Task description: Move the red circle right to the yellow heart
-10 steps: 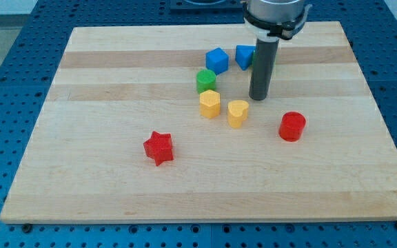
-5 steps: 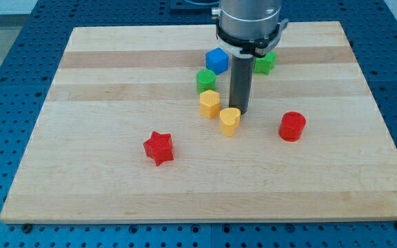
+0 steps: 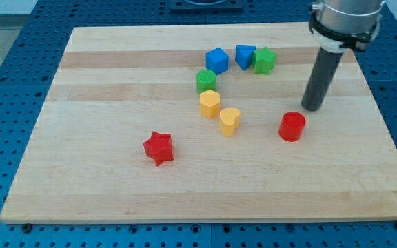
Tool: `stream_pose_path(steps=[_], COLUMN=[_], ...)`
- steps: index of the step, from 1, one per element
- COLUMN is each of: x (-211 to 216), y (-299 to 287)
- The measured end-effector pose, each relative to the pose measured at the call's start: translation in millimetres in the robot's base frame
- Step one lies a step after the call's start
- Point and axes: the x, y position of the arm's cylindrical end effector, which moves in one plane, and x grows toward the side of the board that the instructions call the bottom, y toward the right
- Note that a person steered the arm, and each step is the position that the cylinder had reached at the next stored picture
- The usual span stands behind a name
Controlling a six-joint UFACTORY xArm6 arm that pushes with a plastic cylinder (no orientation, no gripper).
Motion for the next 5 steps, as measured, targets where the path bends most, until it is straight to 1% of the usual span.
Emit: stream_pose_path(steps=[1, 3, 5], x=[35.7, 38.5, 38.5], y=[-1.2, -2.1, -25.6])
